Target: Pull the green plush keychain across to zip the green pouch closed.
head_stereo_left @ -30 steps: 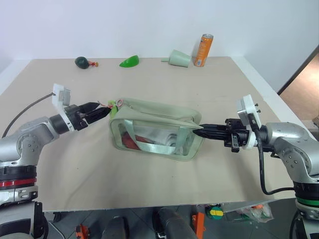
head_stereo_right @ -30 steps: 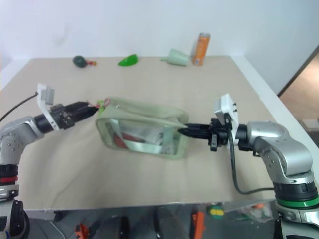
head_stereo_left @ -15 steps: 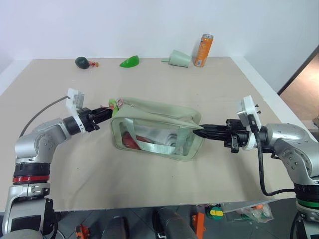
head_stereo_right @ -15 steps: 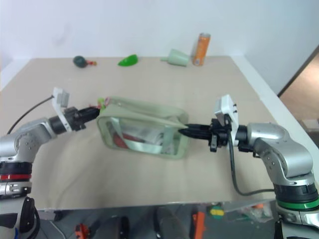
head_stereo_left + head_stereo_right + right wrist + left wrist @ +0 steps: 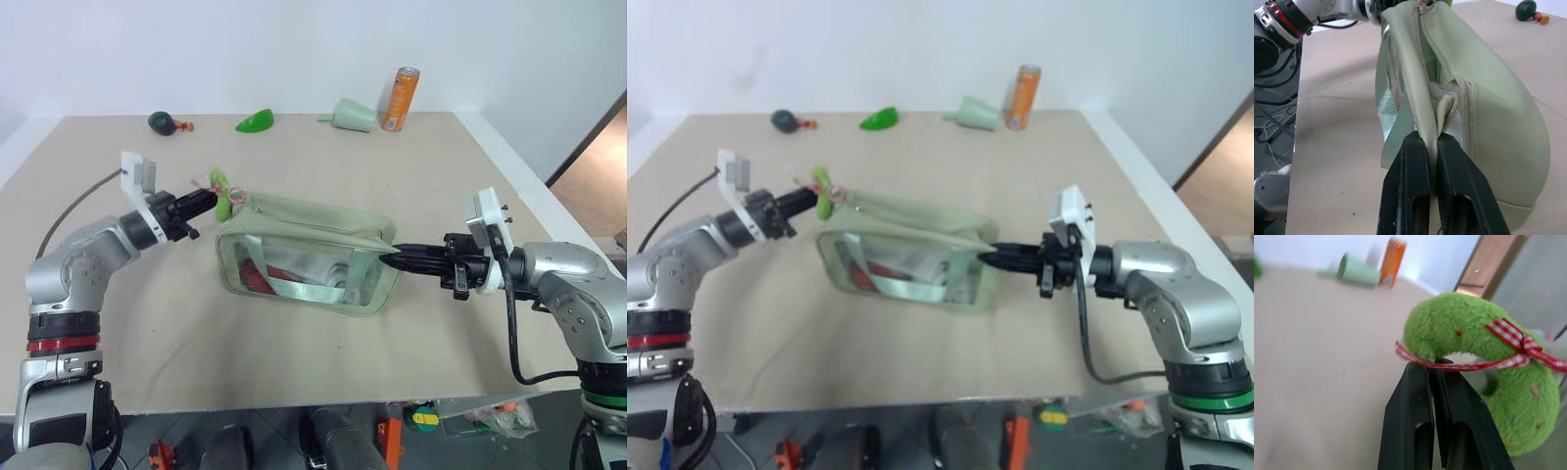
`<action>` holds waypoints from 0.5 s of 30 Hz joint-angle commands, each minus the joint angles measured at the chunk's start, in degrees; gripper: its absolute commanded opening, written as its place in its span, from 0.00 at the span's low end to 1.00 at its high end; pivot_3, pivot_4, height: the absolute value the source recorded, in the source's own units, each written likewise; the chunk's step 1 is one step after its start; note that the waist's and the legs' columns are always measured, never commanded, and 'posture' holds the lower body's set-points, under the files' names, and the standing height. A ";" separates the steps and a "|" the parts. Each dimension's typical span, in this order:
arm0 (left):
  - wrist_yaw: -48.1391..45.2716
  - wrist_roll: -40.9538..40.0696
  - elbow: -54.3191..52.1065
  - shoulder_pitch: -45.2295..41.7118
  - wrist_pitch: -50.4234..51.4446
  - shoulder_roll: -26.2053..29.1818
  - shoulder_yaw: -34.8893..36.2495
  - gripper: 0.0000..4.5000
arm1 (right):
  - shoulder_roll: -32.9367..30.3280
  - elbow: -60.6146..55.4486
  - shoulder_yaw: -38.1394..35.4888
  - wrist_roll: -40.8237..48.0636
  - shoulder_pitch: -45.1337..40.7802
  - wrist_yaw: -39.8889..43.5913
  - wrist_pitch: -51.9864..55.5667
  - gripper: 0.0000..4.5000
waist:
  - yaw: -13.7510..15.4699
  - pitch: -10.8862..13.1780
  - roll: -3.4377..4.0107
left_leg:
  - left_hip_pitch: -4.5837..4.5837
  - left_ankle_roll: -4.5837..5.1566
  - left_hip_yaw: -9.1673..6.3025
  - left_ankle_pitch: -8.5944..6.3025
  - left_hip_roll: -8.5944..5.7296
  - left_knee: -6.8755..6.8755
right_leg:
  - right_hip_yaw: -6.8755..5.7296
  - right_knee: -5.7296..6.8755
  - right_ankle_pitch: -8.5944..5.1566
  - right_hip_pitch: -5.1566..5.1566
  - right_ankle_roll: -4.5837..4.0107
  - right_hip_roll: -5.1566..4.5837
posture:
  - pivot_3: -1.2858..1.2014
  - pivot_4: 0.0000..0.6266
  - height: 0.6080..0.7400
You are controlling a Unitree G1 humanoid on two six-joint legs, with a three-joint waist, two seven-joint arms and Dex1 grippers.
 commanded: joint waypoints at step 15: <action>-6.52 2.89 -11.04 -6.86 2.10 5.50 -9.72 0.23 | 0.84 -0.88 0.50 -0.71 -0.68 -0.49 -1.29 0.00 | -0.15 0.00 0.00 | 0.13 -0.02 -0.09 0.01 -0.03 -0.06 | 0.15 0.01 0.02 0.01 0.03 0.18 | 0.52 0.24 1.00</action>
